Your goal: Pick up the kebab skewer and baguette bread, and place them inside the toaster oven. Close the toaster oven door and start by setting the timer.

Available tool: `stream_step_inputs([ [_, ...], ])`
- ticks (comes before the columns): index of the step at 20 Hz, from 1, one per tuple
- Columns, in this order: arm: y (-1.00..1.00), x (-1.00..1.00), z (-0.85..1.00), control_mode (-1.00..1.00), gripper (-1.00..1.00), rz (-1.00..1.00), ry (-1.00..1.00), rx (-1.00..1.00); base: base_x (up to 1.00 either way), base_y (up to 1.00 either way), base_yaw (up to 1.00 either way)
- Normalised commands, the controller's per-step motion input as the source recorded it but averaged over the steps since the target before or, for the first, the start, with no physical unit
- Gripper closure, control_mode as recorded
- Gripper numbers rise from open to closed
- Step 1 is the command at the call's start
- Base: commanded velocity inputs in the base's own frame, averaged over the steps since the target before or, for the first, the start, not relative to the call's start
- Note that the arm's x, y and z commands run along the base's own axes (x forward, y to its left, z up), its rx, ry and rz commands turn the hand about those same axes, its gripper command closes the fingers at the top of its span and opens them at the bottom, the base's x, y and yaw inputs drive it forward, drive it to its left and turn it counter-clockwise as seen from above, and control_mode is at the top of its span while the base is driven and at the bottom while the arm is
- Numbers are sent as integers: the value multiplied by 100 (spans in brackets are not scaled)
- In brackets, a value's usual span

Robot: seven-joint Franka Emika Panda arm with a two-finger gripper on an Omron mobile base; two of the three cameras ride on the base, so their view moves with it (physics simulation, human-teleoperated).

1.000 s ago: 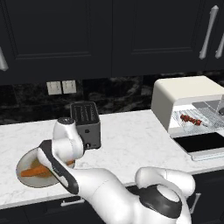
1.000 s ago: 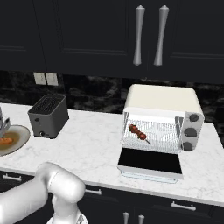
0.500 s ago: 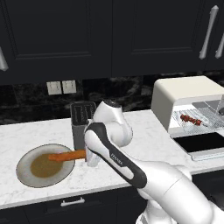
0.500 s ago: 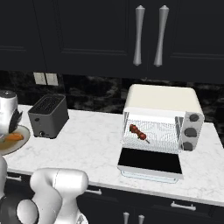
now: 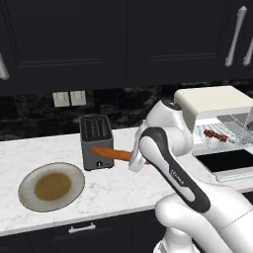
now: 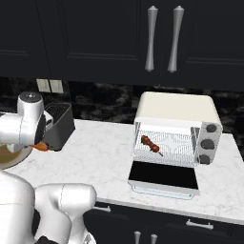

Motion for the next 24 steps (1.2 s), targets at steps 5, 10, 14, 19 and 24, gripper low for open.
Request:
stream_step_inputs([
  [5, -100, 0, 32, -100, 100, -52, 1, 0, 0, 0, 0],
  [10, -100, 0, 36, -100, 100, -45, 1, 0, 0, 0, 0],
  [14, -100, -1, 25, -100, 100, -35, 0, 0, 0, 0, 0],
  [19, -100, -15, 22, -100, 100, -24, 5, 0, 0, 0, 0],
  [24, -100, -24, 18, -100, 100, -20, 0, 0, 0, 0, 0],
])
